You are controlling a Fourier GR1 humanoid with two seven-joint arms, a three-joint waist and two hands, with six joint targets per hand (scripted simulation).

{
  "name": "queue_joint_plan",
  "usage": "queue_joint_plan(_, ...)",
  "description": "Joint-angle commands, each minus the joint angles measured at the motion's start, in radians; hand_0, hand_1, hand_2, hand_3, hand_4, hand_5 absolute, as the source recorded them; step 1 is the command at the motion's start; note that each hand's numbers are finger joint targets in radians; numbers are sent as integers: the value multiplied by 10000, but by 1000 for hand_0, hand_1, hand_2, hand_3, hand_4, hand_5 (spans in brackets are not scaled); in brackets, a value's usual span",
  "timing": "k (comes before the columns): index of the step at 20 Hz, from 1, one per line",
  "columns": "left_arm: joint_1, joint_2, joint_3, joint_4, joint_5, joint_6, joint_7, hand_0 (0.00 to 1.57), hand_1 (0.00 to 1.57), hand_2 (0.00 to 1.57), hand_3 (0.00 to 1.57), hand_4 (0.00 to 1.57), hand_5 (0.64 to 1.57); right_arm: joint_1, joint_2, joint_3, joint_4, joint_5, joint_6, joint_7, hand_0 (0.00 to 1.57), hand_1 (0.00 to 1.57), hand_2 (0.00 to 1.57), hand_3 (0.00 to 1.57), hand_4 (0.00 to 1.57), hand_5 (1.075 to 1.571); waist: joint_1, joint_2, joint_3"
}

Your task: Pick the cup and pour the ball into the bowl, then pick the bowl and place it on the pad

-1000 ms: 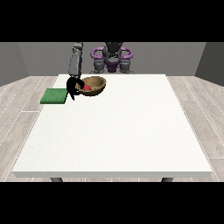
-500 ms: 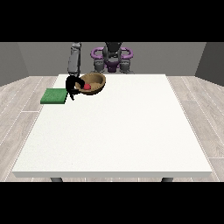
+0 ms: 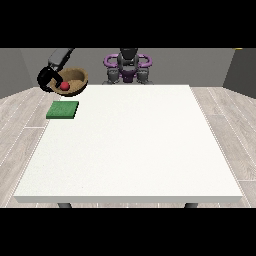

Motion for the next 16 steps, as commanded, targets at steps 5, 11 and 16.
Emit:
queue_joint_plan(5,686,-256,-59,-134,49,133,-537,0,0,0,0,1207,1548,-1174,-1825,-909,1216,-323,1060,1014,1571,1571,1571,566,1085,1564,30,58,13)
queue_joint_plan(11,703,446,168,471,184,-395,-1375,0,0,0,0,1212,1555,-1579,-1416,-805,1754,-38,911,461,1571,1571,1571,461,1109,1567,-65,755,14)
queue_joint_plan(16,668,685,237,809,34,-141,-1738,0,0,0,0,1208,1553,-1878,-431,-705,1914,-146,508,101,1571,1571,1571,444,1060,1569,-257,944,13)
